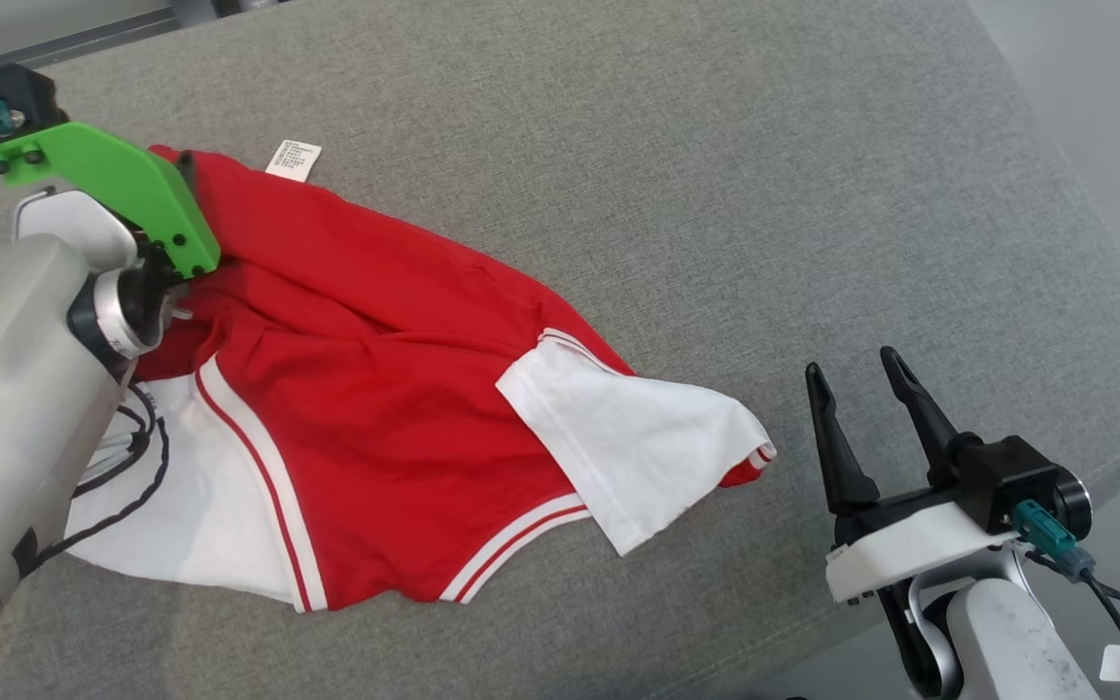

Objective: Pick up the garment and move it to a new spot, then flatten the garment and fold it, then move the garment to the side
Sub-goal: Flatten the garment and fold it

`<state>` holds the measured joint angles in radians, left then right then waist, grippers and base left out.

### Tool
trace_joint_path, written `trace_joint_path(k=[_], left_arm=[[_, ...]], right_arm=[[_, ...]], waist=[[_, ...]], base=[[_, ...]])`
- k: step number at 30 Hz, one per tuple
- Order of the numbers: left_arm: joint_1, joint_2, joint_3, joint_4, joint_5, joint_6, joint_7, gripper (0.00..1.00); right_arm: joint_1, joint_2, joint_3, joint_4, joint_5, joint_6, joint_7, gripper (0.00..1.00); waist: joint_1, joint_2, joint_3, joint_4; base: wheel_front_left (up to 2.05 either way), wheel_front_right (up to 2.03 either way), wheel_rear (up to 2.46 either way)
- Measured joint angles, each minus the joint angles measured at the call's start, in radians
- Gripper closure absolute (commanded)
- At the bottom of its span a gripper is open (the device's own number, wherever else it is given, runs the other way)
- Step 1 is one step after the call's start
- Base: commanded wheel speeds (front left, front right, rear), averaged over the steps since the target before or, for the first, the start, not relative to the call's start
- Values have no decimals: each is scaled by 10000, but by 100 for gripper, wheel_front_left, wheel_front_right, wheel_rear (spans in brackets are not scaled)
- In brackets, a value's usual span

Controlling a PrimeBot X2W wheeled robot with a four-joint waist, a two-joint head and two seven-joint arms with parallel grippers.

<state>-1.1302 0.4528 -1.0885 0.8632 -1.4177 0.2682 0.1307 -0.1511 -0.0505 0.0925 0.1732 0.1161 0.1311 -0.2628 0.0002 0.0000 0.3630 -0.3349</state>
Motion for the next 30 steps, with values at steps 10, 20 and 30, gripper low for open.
trace_joint_path(k=[10,20,30], left_arm=[[94,-334,234,947,-408,-709,372,0],[105,-591,180,1509,-420,-1407,431,100],[-87,-1043,738,1676,-811,-1898,-81,100]], right_arm=[[15,-2,69,42,-121,0,0,0],[34,-2,50,63,-144,0,0,0],[71,0,-2,92,-144,0,0,0]], waist=[[-1,0,-145,-114],[-1,0,-267,-68],[-1,0,-371,61]], base=[[0,0,0],[0,0,0],[0,0,0]])
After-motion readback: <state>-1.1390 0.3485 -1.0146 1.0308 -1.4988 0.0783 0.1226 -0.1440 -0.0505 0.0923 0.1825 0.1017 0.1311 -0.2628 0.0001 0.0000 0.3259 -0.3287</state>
